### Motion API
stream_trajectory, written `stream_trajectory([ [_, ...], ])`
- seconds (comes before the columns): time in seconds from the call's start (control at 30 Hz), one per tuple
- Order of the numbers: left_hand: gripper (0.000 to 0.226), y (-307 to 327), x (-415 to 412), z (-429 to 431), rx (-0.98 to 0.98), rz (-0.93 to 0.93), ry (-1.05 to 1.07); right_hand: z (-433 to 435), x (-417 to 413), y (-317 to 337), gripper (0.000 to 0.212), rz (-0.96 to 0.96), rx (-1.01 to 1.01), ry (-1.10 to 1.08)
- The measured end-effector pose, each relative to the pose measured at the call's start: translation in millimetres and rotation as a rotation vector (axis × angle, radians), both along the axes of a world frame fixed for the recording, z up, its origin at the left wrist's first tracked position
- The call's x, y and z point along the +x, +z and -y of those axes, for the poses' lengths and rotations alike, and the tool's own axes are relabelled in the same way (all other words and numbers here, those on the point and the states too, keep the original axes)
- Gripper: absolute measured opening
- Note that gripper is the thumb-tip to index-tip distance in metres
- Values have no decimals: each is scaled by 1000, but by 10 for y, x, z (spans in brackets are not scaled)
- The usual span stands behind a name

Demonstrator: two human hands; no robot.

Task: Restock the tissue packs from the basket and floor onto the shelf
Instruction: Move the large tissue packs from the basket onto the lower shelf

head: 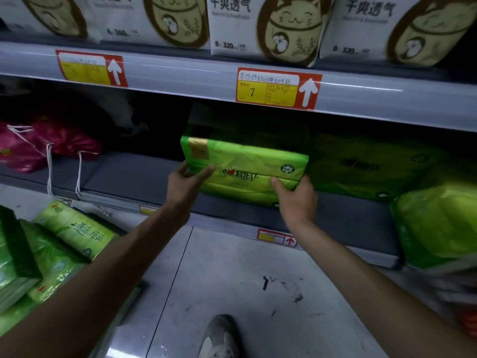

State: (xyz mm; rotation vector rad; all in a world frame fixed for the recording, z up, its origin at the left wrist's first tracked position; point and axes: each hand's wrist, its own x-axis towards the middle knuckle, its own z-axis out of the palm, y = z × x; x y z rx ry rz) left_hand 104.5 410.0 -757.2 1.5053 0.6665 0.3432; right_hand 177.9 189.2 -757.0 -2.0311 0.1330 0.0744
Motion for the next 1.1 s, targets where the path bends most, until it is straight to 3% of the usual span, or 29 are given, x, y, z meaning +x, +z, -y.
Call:
stream_trajectory([
  [0.2,64,-14,-24,15,68,-26,-95,-71,-36,61,46,-61,-17,-42],
  [0.4,89,167,-190,67,208,-124,-342,-34,-116,233,56,-377,80,-48],
  [0.57,106,502,-343,205,298,-247,-507,35,-273,508,49,-428,143,23],
  [0.67,96,774,-404,322,384,-325,-564,107,-391,710,55,-361,48,174],
  [0.87,129,1292,-494,499,593,-425,-644,338,-584,1034,70,-107,-272,423],
  [1.1,104,1915,-589,923,891,-473,-851,794,-706,1501,79,121,-466,559],
])
